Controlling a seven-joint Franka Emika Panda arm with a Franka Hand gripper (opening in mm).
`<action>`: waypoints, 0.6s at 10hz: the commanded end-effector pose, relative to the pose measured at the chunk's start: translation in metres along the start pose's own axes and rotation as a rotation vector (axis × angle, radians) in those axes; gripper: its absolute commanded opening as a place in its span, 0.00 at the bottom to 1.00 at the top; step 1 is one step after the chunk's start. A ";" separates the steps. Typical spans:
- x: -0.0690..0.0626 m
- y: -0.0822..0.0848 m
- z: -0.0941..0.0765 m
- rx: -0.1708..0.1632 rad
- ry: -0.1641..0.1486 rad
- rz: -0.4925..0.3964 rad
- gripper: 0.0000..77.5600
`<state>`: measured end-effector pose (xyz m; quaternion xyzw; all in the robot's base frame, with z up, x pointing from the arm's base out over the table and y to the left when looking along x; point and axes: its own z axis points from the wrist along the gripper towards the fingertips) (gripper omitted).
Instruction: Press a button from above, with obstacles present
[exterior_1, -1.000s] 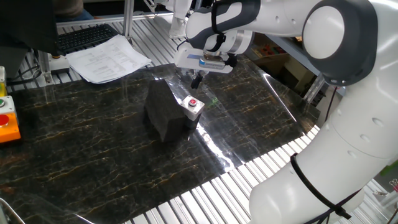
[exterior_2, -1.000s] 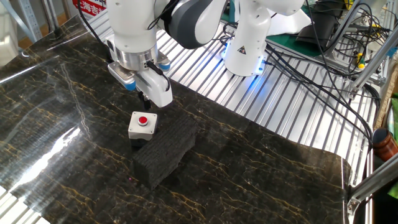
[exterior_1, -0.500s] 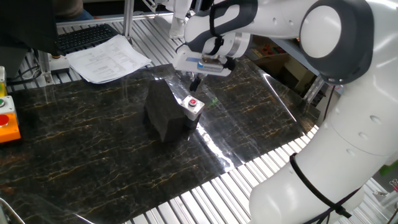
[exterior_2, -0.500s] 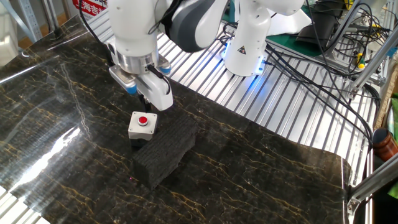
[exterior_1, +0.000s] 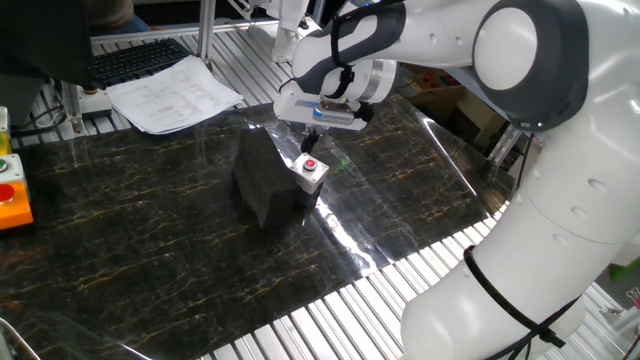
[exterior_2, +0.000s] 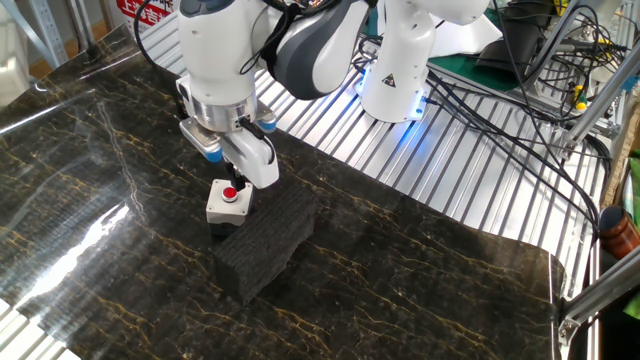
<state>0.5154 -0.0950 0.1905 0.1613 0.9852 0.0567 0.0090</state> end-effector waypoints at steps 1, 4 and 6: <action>-0.004 0.000 0.006 -0.004 -0.004 -0.010 0.00; -0.008 -0.004 0.009 -0.005 0.000 -0.016 0.00; -0.008 -0.007 0.014 -0.007 -0.001 -0.018 0.00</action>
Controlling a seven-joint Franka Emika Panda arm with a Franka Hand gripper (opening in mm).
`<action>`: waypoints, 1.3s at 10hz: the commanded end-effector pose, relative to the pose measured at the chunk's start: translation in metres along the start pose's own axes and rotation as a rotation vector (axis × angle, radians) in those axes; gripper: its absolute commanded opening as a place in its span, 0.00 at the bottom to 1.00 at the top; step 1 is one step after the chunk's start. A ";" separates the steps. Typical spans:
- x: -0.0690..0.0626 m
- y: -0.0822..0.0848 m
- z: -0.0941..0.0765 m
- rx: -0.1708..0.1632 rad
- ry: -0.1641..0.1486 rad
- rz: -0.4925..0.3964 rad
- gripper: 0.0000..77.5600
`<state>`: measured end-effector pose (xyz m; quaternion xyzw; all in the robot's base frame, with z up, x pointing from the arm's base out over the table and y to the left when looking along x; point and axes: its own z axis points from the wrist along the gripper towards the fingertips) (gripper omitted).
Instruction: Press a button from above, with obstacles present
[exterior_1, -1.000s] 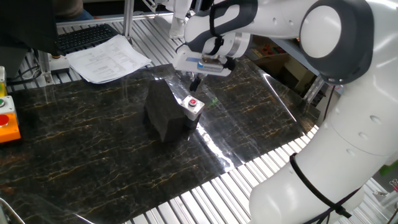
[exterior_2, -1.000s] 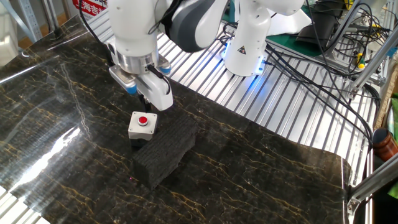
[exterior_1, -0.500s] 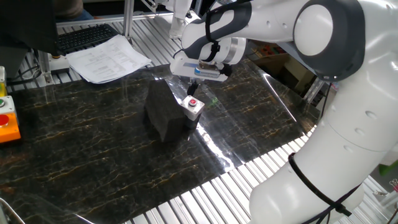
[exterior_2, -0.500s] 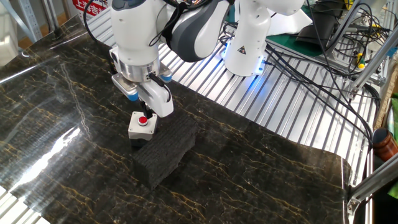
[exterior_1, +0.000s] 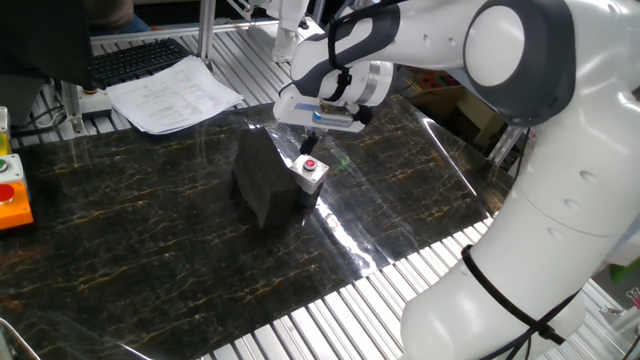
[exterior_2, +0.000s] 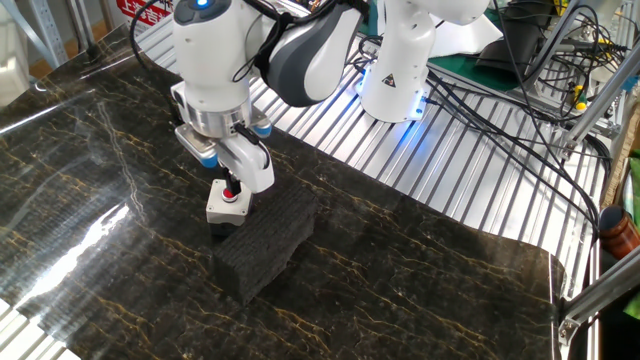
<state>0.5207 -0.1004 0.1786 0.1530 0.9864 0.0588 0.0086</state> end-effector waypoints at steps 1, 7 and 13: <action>-0.001 -0.003 0.003 -0.003 -0.004 -0.001 0.00; -0.002 -0.010 0.014 0.008 0.060 0.029 0.00; -0.002 -0.010 0.014 0.017 0.078 0.054 1.00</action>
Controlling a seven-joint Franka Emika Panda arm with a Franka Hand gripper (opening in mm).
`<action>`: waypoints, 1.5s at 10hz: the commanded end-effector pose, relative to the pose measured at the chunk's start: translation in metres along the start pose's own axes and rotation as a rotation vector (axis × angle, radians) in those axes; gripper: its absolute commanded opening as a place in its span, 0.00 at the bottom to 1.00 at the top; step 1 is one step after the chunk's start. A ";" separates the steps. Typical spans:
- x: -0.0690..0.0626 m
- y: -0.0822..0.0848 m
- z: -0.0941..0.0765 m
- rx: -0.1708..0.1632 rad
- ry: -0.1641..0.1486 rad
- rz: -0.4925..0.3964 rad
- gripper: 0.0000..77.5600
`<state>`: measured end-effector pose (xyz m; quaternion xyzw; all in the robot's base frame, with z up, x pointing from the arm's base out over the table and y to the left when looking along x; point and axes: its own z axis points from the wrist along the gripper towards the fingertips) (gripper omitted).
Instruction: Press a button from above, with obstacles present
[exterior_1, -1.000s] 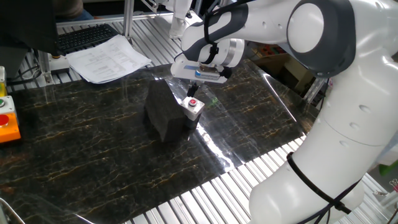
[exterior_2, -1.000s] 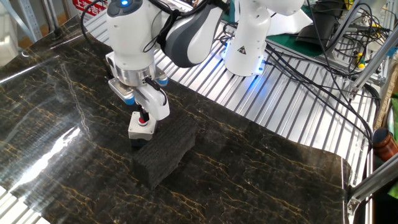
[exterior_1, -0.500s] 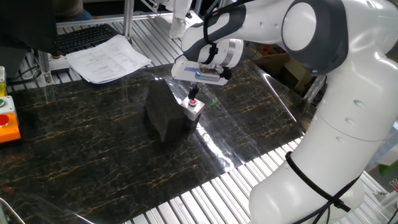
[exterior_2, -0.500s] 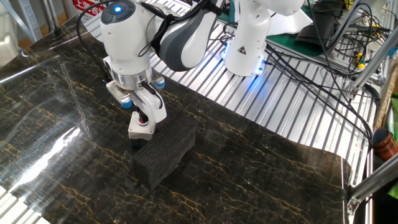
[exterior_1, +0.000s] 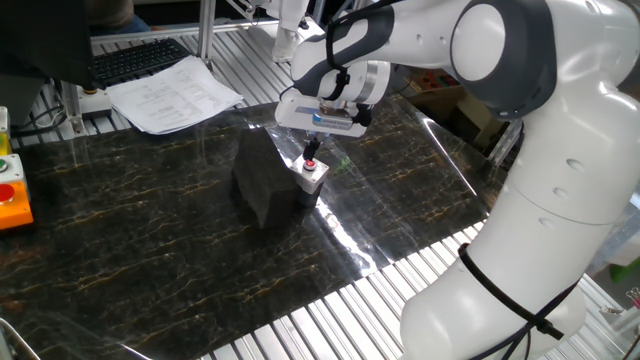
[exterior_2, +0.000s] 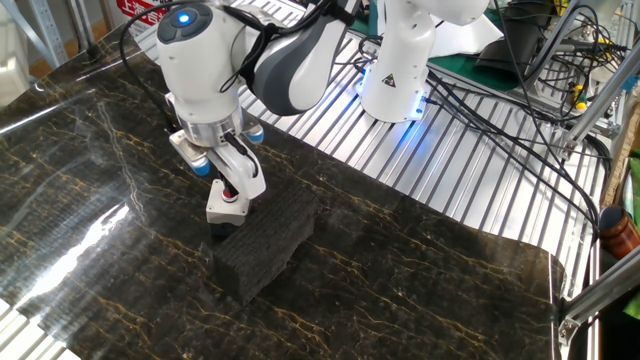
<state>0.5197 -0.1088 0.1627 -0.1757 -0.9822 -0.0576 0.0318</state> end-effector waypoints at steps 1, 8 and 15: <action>-0.001 0.000 -0.001 0.002 0.002 0.003 1.00; -0.001 0.000 -0.001 0.002 0.002 0.003 1.00; -0.011 -0.009 0.001 0.077 0.044 -0.084 1.00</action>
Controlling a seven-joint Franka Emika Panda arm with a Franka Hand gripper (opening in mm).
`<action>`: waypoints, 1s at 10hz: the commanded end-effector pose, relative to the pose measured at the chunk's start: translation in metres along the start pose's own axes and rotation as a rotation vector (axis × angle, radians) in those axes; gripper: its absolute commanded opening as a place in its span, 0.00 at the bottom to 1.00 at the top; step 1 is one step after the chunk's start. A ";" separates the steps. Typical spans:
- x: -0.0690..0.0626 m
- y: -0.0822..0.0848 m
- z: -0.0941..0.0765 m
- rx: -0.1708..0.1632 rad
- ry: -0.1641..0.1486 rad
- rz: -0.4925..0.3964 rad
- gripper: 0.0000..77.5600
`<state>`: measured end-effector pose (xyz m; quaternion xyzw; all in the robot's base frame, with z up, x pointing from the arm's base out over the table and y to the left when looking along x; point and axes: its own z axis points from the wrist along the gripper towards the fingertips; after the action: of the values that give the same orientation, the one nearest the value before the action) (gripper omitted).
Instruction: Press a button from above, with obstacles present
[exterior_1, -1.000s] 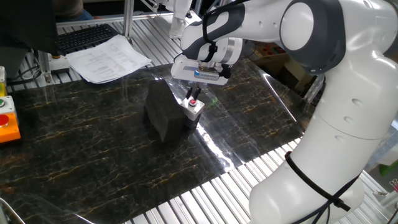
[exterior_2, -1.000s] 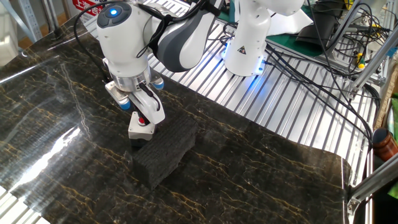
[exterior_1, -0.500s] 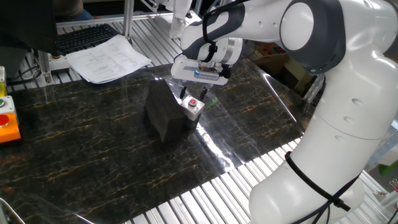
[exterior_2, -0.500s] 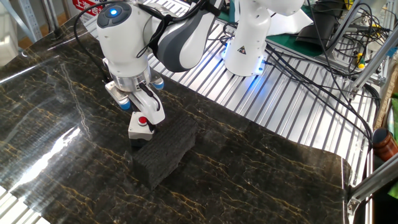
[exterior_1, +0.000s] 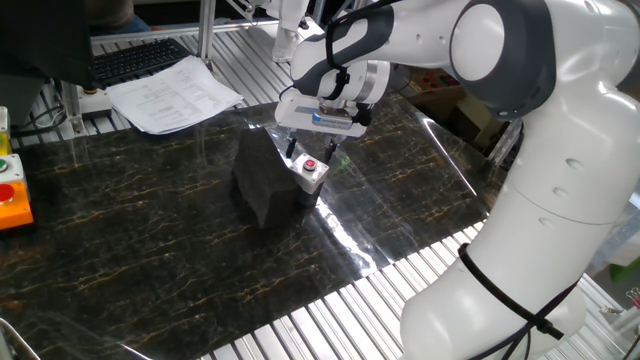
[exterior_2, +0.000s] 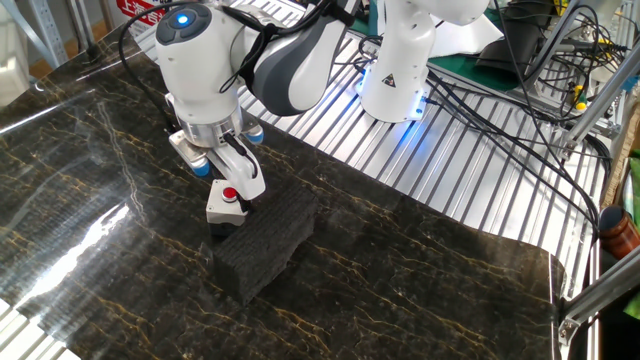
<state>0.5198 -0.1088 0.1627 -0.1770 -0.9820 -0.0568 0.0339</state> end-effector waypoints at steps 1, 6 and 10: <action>-0.012 -0.011 0.000 0.092 0.039 -0.097 1.00; -0.017 -0.021 -0.005 0.137 0.046 -0.127 1.00; -0.010 -0.027 -0.002 0.171 0.073 -0.140 1.00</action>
<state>0.5195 -0.1369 0.1604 -0.1031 -0.9912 0.0175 0.0817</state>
